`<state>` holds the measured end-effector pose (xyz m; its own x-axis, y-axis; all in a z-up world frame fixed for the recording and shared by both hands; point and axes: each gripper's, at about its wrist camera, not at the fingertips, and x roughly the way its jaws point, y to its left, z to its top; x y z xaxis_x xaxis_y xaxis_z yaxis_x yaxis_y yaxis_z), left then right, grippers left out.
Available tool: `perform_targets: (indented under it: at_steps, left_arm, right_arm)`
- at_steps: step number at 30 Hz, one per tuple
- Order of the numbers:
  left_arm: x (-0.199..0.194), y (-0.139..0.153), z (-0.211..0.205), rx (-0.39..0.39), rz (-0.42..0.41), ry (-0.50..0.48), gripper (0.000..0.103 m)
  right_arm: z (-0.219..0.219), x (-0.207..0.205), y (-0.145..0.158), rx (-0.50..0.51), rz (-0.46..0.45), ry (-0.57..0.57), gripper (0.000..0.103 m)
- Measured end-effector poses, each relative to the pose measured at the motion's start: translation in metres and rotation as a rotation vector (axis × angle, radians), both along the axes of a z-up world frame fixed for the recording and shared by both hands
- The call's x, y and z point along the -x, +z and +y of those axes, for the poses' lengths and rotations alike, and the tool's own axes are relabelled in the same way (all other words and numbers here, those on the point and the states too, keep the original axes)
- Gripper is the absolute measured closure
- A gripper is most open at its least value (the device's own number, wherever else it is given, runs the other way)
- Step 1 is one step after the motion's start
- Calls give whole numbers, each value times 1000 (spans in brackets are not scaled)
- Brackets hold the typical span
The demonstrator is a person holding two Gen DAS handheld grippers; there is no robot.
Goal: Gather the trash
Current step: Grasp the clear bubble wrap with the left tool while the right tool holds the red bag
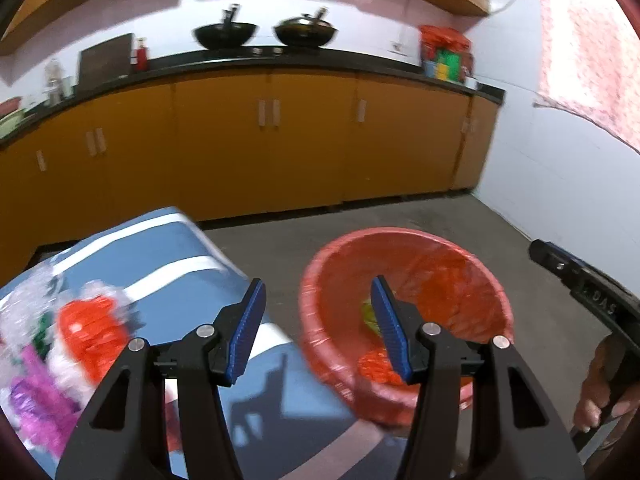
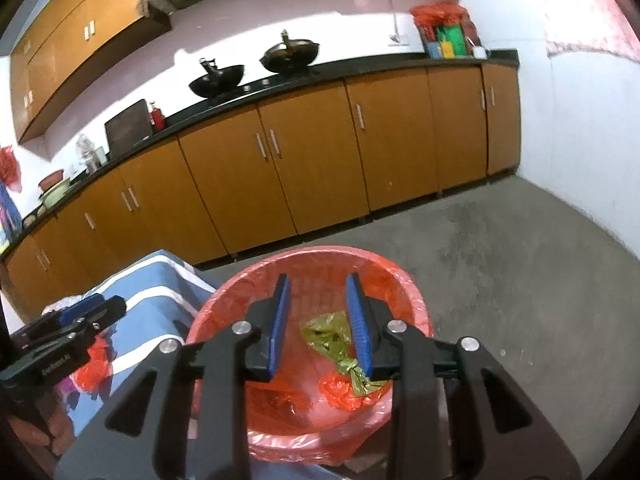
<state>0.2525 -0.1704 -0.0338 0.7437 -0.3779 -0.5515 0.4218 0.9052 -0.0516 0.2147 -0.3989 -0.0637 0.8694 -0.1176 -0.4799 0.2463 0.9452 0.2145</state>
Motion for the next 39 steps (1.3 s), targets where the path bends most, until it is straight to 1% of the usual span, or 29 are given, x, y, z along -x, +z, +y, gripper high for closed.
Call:
perform_targets:
  at_steps: [4,8,11,17,19,20,21,24,27,31,35,38,39]
  left_arm:
    - [24,4,36,-29,-46,78,45]
    - [50,6,77,-66,-94,156,42]
    - [70,6,125,-80,-120,257,40]
    - [91,-3,214,-101,-127,464,36]
    - [96,-9,244,-104,-115,537,36]
    - [98,-12,253,-98,-107,558,36]
    - [99,-15,267,-83,-95,589,35]
    - [104,-21,296,-55,-80,653,31]
    - [104,-25,316,-47,-74,695,27]
    - [104,-27,335,-29,-78,721,21]
    - [101,-31,350,-7,-76,721,18]
    - [96,-33,353,-7,-71,707,16]
    - [93,-35,353,-15,-69,698,16]
  right_arm:
    - [32,0,9,14,-7,67,71]
    - [72,-5,10,13,3,151,71]
    - [111,-13,7,8,23,229,71]
    - [188,-31,-4,1,74,370,71]
    - [212,-38,-9,6,93,410,71]
    - [224,-40,-11,9,99,428,71]
    - [235,-43,-14,12,107,444,69]
    - [260,-52,-20,19,126,480,60]
    - [279,-62,-23,35,145,505,56]
    - [298,-77,-31,69,172,515,49]
    - [305,-92,-43,84,224,511,49]
    - [307,-96,-52,100,256,509,49]
    - [308,-97,-54,103,262,510,55]
